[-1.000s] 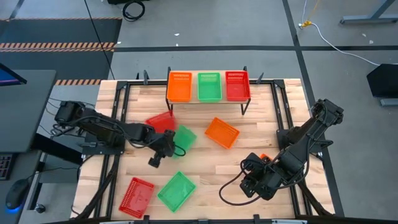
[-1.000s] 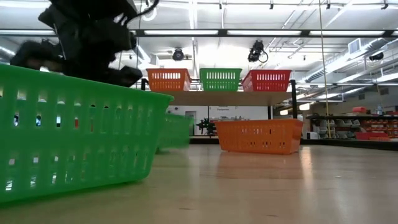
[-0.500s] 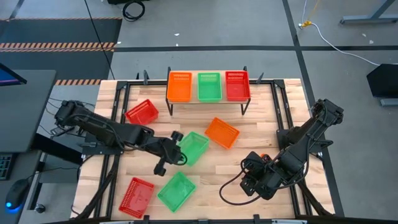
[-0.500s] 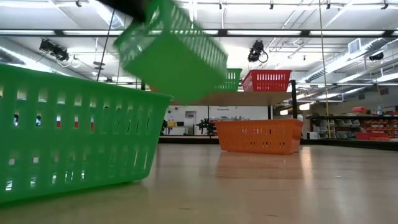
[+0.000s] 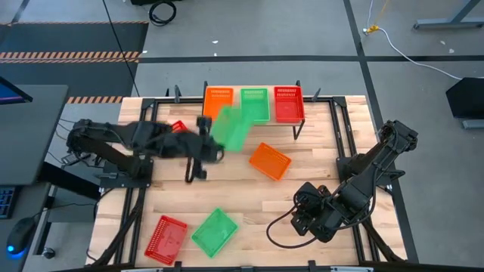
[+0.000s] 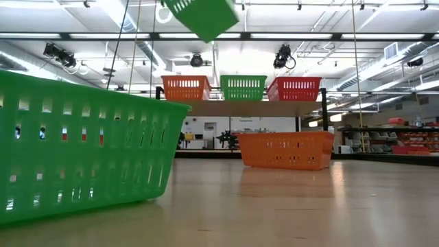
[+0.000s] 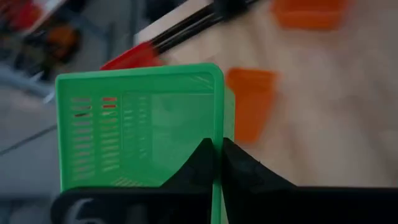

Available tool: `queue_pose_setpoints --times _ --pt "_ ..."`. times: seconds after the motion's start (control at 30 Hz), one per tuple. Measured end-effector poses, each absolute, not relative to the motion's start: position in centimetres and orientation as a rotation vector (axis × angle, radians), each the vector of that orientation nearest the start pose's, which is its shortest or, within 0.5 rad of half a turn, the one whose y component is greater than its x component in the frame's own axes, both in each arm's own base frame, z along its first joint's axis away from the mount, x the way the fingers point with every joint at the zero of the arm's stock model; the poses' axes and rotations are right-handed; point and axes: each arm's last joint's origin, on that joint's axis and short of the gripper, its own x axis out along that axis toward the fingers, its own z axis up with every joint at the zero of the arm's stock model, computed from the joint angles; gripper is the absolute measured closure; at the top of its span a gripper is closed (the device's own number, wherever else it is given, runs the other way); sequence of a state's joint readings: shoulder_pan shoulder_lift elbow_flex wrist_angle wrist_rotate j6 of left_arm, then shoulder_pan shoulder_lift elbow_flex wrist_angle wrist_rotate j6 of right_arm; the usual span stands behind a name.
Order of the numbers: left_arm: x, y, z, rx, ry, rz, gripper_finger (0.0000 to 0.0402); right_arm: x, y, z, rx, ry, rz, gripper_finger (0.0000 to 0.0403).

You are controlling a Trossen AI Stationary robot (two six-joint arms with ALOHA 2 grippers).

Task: Stack baskets on shelf by color
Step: Stack the top green bin on the green bin on the shelf

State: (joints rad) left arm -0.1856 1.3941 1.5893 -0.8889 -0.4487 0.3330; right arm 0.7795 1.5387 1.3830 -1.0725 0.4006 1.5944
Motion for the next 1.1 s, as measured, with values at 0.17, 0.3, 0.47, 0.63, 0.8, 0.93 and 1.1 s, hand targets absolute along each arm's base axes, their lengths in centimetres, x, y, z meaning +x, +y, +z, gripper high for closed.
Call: queue_pose_setpoints --times 0.17,0.3,0.47,0.63,0.8,0.93,1.1 --pt "27.0 0.2 41.1 0.502 0.78 0.281 0.0387 21.8 19.8 30.0 0.754 0.954 -0.509 0.0238" --pt "26.7 2.7 40.8 0.512 0.852 0.328 0.0387 21.8 19.8 30.0 0.755 0.953 -0.509 0.0238" --pt "26.5 4.3 40.8 0.504 0.869 0.348 0.0387 21.8 19.8 30.0 0.755 0.953 -0.509 0.0238" --pt "26.8 4.5 41.1 0.541 0.829 0.313 0.0386 21.8 19.8 30.0 0.755 0.953 -0.509 0.0238" --pt "28.6 4.8 41.1 0.593 0.759 0.316 0.0386 21.8 19.8 30.0 0.759 0.955 -0.509 0.0238" --pt "30.8 5.1 40.7 0.602 0.74 0.322 0.0386 21.9 20.0 30.0 0.785 0.959 -0.504 0.0238" --pt "34.1 5.4 40.3 0.601 0.749 0.314 0.0386 21.9 20.1 30.0 0.83 0.971 -0.5 0.0238"
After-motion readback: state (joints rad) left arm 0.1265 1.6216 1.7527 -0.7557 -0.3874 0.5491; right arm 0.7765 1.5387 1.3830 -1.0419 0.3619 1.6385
